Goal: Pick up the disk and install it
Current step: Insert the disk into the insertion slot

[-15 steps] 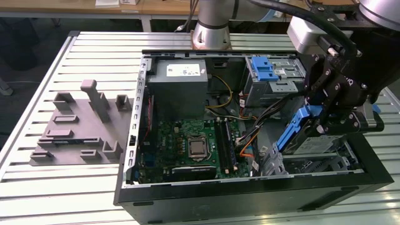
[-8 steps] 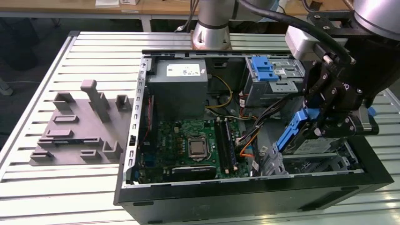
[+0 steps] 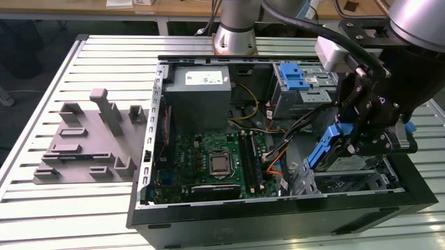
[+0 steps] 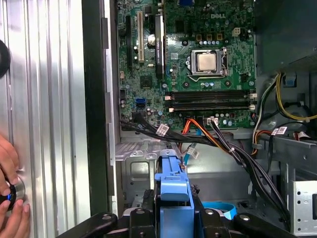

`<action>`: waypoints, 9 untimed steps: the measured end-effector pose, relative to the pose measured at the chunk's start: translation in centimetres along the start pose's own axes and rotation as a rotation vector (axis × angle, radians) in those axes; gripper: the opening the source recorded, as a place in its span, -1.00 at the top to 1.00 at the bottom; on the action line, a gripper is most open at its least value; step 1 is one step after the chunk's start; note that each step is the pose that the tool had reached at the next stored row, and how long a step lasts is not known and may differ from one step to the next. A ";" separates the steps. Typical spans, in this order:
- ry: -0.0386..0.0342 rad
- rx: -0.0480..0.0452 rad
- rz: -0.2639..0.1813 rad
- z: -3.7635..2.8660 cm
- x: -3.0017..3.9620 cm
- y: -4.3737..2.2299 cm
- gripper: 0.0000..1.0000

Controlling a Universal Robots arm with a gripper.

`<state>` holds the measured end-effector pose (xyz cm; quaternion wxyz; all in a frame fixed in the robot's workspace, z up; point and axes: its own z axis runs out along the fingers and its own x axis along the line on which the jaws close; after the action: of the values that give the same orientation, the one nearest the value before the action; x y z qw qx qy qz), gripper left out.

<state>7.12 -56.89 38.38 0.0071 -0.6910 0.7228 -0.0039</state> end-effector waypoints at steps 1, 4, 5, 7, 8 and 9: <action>0.0000 0.0000 0.000 0.06 0.00 0.00 0.27; 0.0000 0.0000 0.000 0.25 0.00 0.00 0.27; 0.0001 0.0000 0.000 0.32 0.01 0.00 0.27; 0.0000 0.0000 0.000 0.44 0.01 0.00 0.27; 0.0000 0.0000 0.000 0.51 0.01 0.01 0.27; -0.0001 0.0000 0.000 0.57 0.01 0.01 0.27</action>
<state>7.12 -56.90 37.81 0.0071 -0.6910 0.7228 -0.0039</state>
